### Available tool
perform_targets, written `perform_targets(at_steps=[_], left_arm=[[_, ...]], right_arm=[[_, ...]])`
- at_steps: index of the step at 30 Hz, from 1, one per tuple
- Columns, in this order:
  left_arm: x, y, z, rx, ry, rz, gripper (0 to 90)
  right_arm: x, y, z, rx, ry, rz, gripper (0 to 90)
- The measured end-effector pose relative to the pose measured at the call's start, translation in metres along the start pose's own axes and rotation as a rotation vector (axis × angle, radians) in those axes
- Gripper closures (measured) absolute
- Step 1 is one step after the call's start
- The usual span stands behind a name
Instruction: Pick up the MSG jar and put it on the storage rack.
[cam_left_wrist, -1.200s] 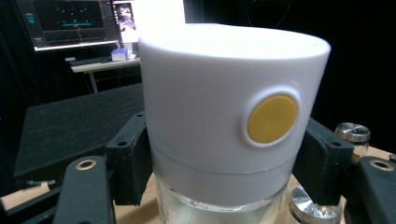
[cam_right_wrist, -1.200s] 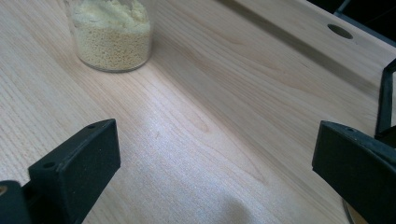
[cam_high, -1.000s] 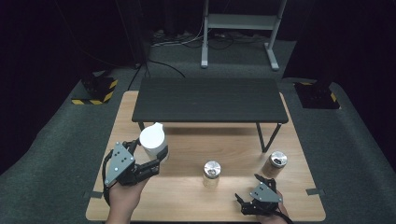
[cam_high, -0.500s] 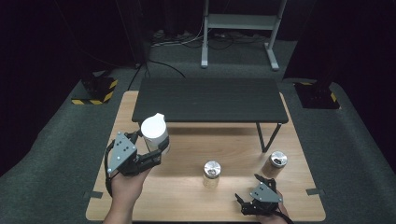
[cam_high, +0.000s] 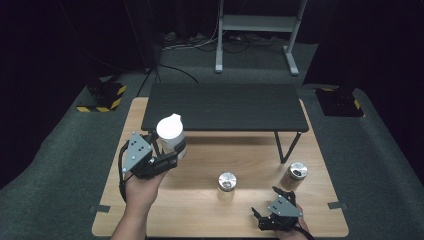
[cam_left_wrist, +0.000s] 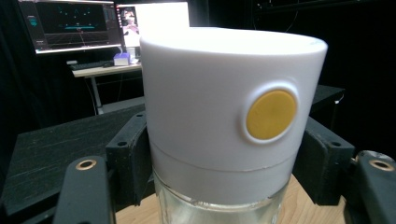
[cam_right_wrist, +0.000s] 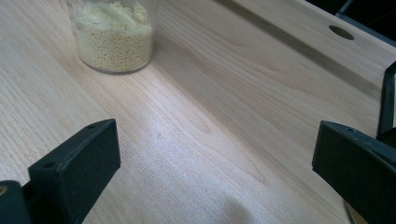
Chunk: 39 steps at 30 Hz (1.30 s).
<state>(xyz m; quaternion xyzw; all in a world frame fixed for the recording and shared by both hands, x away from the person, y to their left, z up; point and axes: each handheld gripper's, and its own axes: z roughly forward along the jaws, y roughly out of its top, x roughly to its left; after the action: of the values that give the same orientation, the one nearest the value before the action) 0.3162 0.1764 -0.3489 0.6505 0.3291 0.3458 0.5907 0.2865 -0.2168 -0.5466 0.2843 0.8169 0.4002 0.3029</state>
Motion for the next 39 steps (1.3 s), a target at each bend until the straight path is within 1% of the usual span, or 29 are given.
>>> perform_targets(at_steps=[17, 21, 29, 39], left_arm=[[0.001, 0.008, 0.020, -0.004, -0.003, 0.003, 30.3], [0.002, 0.011, 0.025, -0.010, -0.005, -0.005, 30.4], [0.001, 0.017, 0.036, -0.011, -0.009, 0.004, 30.3], [0.005, 0.020, 0.049, -0.014, 0.000, -0.007, 30.4]], right_arm=[[0.000, 0.000, 0.000, -0.006, 0.002, 0.005, 0.0], [-0.001, 0.000, -0.001, -0.007, 0.002, 0.005, 0.0], [-0.001, -0.001, -0.001, -0.011, 0.004, 0.012, 0.0], [-0.001, -0.001, -0.001, -0.014, 0.006, 0.013, 0.0]])
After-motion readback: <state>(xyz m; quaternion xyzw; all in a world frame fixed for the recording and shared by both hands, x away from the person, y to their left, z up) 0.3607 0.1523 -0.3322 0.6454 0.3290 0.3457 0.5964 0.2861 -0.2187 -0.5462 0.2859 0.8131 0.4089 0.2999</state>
